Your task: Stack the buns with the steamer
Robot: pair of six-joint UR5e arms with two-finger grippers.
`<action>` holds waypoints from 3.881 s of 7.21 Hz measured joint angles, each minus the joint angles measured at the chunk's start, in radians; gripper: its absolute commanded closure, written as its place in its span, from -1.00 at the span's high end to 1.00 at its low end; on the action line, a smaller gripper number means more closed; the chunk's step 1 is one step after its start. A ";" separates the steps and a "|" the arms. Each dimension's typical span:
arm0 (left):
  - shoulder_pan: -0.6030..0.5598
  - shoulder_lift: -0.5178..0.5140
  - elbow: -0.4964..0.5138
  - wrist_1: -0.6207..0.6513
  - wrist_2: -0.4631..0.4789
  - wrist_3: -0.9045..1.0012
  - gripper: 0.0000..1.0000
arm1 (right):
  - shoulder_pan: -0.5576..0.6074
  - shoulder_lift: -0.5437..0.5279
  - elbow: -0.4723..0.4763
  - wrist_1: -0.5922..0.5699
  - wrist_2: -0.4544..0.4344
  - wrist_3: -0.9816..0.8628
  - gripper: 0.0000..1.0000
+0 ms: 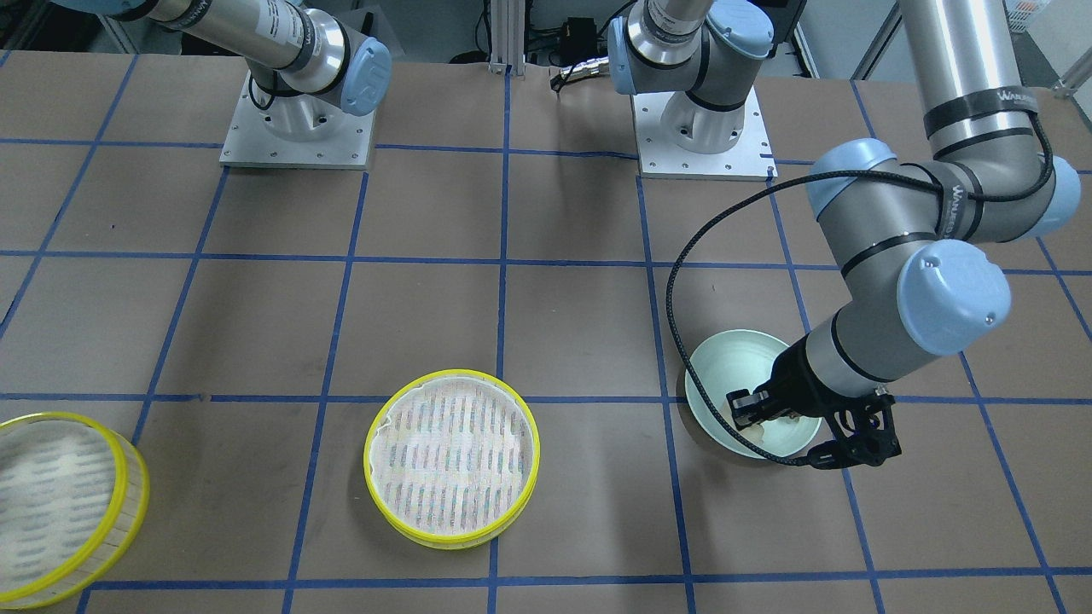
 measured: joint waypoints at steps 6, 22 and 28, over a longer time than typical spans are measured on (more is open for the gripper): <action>-0.159 -0.127 -0.005 0.383 -0.328 -0.406 -1.00 | -0.001 -0.042 0.003 0.028 0.001 0.039 -1.00; -0.238 -0.126 -0.035 0.393 -0.318 -0.654 0.97 | 0.253 -0.334 0.107 0.143 0.015 0.309 -1.00; 0.047 0.043 -0.046 0.012 0.061 0.140 1.00 | 0.667 -0.313 0.136 0.150 0.013 0.883 -1.00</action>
